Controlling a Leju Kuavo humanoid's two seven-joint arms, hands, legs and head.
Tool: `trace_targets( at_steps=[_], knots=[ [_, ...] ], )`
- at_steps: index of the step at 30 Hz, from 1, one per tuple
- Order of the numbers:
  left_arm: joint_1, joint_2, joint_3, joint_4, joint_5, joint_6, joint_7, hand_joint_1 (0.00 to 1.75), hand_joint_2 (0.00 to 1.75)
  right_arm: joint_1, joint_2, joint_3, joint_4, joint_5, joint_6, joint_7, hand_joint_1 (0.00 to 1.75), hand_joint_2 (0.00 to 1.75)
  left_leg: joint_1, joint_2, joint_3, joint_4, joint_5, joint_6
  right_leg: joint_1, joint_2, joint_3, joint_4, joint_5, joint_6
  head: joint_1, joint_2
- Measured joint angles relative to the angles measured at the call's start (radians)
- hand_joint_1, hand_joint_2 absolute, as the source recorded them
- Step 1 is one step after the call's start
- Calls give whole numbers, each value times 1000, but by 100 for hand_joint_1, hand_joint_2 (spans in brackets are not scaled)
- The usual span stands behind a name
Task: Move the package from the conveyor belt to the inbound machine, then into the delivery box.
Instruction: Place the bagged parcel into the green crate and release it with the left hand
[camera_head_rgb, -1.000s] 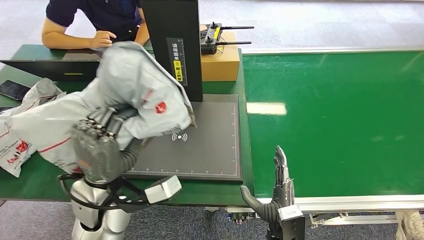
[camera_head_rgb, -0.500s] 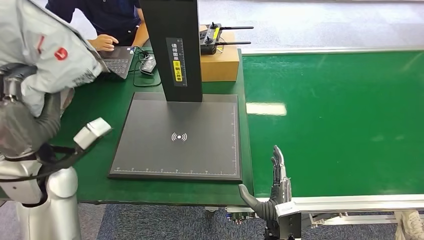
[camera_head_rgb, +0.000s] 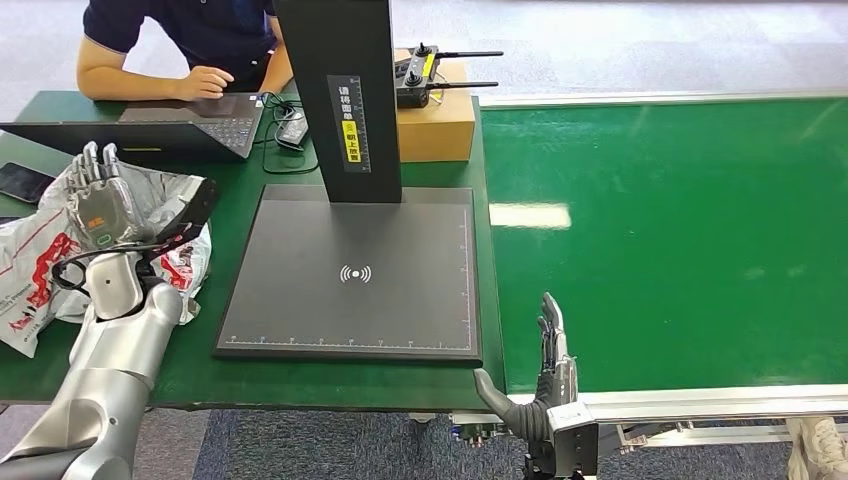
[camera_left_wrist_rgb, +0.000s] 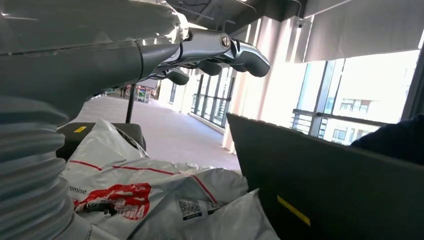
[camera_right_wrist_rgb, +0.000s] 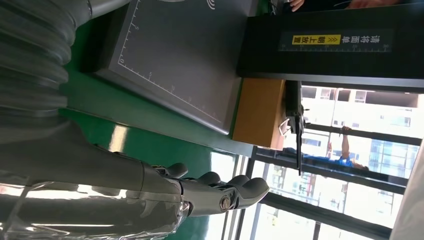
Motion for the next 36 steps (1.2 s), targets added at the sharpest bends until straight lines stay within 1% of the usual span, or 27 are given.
trace_targets(
  at_steps=[5, 9, 12, 16, 19, 21, 23, 27, 31, 36],
  knots=[
    [-1, -8, -19, 26, -4, 1, -27, 0, 175, 0, -4, 4, 6, 0, -8, 0, 0, 175, 0, 0, -1, 0, 0, 0, 0, 0, -1, 0, 0, 0, 0, 0],
    [19, -36, -48, -7, 0, 3, -73, 0, 175, 0, -5, 4, 9, 2, -14, 0, 0, 175, 0, 0, -1, 0, 0, 0, 0, 0, -1, 0, 0, 0, 0, 0],
    [39, -70, -61, -54, 54, 4, -164, 0, 175, 0, -4, 3, 13, 2, -18, 0, 0, 175, 0, 0, -1, 0, 0, 0, 0, 0, -1, 0, 0, 0, 0, 0],
    [55, -115, -68, -82, 199, -4, -312, 0, 175, 0, -4, 1, 15, 2, -18, 0, 0, 175, 0, -1, -1, 0, 0, 0, 0, 0, 0, 0, 0, 0, 0, 0],
    [76, -140, -74, -92, 367, -74, -433, 0, 175, 0, -4, -1, 15, 2, -15, 0, 0, 175, 0, 0, -1, 0, 0, 0, 0, 0, 0, 0, 0, 0, 0, 0],
    [108, -153, -86, -116, 471, -133, -495, 0, 175, 1, -4, -3, 15, 2, -13, 0, 0, 175, 0, 0, -1, 0, 0, 0, 0, 0, -1, 0, 0, 0, 0, 0],
    [154, -163, -105, -155, 551, -174, -536, 0, 175, 1, -4, -5, 15, 4, -12, 0, 0, 175, 0, 0, -1, 0, -1, 0, 0, 0, -1, 0, 0, 0, 0, 0],
    [257, -179, -156, -247, 651, -214, -611, 0, 175, 1, -4, -9, 15, 21, -12, 0, 0, 175, 0, 0, -1, 0, -1, 0, 0, 0, -1, 0, -1, 1, 0, 0],
    [338, -194, -192, -308, 727, -239, -677, 0, 175, -2, -5, -10, 18, 60, -20, 0, 0, 175, 0, 0, -1, -1, -1, 0, 0, 0, -1, 0, -1, 1, 0, 0],
    [427, -230, -201, -364, 879, -342, -739, 0, 175, -22, -5, -2, 44, 113, -51, 0, 0, 175, 0, 0, -1, -1, -1, 0, 0, 0, -1, -1, -1, 1, 0, 0]
  ],
)
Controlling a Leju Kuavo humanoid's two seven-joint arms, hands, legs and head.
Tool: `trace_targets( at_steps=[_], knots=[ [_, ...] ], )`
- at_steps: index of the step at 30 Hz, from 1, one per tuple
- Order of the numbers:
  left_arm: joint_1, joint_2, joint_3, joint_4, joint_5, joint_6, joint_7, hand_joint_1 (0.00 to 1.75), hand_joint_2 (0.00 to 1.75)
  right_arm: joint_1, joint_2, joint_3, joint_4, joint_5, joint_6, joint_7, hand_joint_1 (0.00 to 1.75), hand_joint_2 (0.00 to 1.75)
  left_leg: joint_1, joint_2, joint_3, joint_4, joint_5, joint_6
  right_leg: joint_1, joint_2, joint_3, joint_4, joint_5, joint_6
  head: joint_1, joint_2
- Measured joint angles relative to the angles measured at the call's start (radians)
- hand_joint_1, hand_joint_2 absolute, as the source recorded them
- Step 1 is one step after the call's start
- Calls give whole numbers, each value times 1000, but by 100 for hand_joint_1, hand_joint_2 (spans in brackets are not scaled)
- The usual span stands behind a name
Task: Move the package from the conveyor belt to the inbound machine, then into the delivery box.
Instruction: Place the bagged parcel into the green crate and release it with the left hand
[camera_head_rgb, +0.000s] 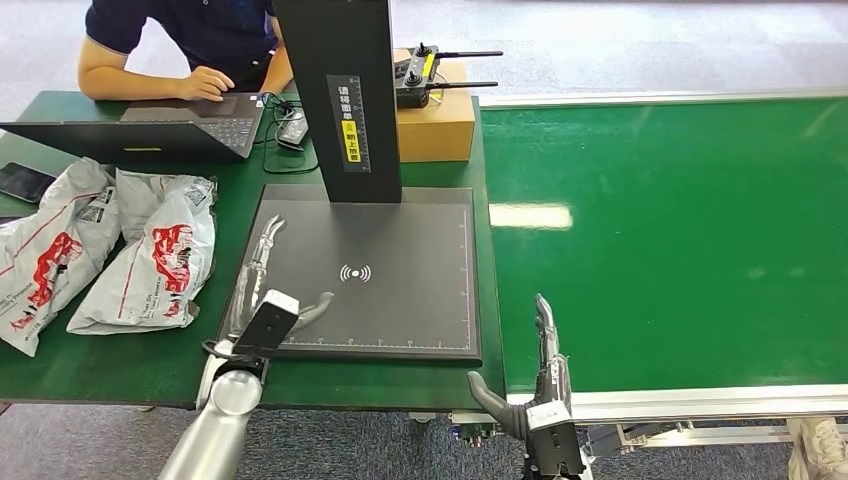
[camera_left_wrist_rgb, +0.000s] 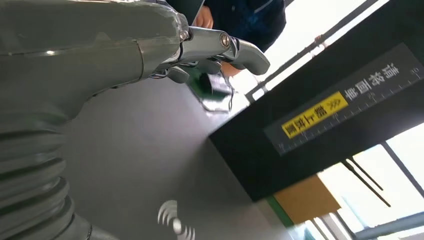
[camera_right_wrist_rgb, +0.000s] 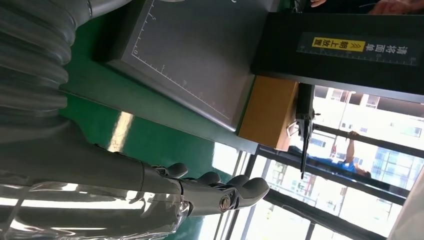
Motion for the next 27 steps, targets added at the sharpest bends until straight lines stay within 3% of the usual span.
trace_targets(
  at_steps=[6, 19, 27],
  knots=[
    [63, -39, -3, -41, 67, -54, -38, 0, 175, -54, -7, 21, 63, 31, -16, 0, 0, 175, 0, 0, 0, 0, 0, 0, 0, 0, 0, 0, 0, 0, 0, 0],
    [124, -77, -18, -115, 137, -58, -77, 0, 175, -167, -25, 81, 172, -11, -41, 0, 0, 175, 0, 0, 0, 0, 0, 0, 0, 0, 0, 0, 0, 0, 0, 0],
    [166, -92, -21, -128, 222, -52, -113, 0, 175, -185, -43, 117, 179, -112, -34, 0, 0, 175, 0, 0, 0, 0, 0, 0, 0, 0, 0, 0, 0, 0, 0, 0]
  ],
)
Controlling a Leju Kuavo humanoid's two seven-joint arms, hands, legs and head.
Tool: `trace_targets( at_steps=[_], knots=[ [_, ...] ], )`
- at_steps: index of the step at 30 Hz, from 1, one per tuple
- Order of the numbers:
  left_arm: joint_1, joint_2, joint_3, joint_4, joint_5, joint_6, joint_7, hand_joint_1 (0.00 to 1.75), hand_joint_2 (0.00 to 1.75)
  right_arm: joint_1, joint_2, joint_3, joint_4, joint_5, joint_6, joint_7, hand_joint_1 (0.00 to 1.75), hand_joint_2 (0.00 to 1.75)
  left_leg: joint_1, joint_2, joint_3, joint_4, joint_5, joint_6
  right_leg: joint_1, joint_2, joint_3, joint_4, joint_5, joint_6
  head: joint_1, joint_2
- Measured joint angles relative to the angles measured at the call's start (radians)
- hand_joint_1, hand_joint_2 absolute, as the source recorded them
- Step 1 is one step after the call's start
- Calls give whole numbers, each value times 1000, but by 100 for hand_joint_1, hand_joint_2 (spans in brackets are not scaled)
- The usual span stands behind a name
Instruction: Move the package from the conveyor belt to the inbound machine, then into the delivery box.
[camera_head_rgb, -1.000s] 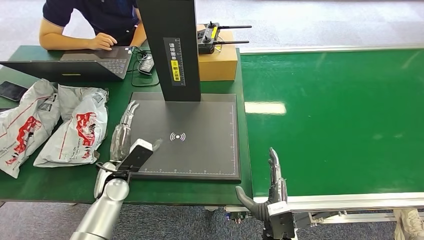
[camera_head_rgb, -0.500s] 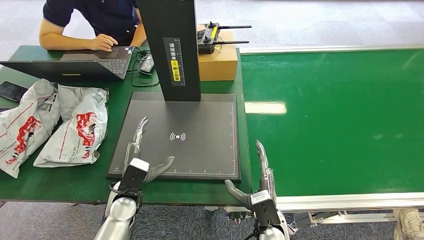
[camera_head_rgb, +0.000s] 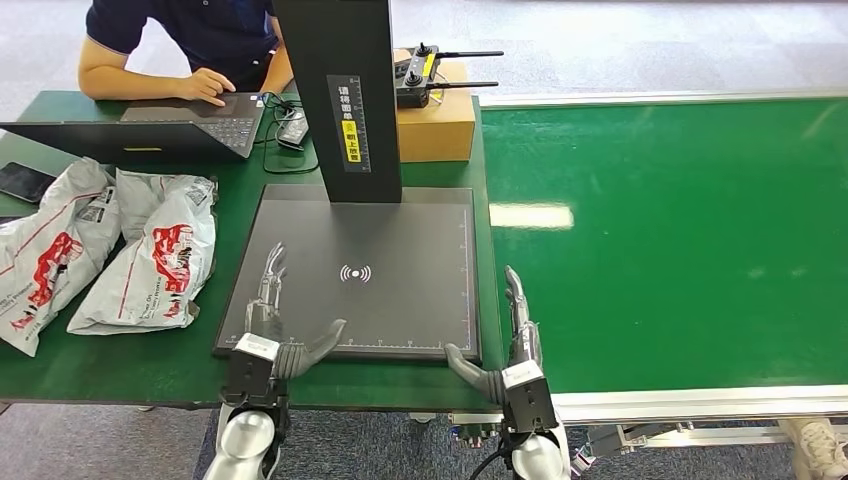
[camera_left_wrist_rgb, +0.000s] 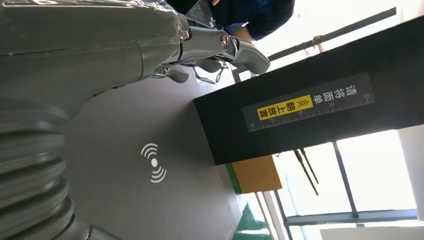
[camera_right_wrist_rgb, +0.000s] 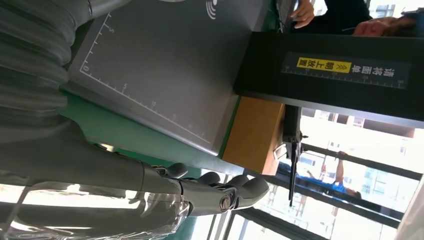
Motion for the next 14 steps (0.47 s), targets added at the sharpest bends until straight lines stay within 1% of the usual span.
trace_targets(
  at_steps=[6, 14],
  knots=[
    [31, -16, 1, -12, 24, 0, -12, 0, 175, -16, -4, 28, 0, -15, 0, 0, 0, 175, 0, 0, 0, 0, 0, 0, 0, 0, 0, 0, 0, 0, 0, 0],
    [41, -21, 1, -14, 25, 1, -13, 0, 175, -23, -5, 37, -1, -22, 4, 0, 0, 175, 0, 0, 0, 0, 0, 0, 0, 0, 0, 0, 0, 0, 0, 0]
  ],
)
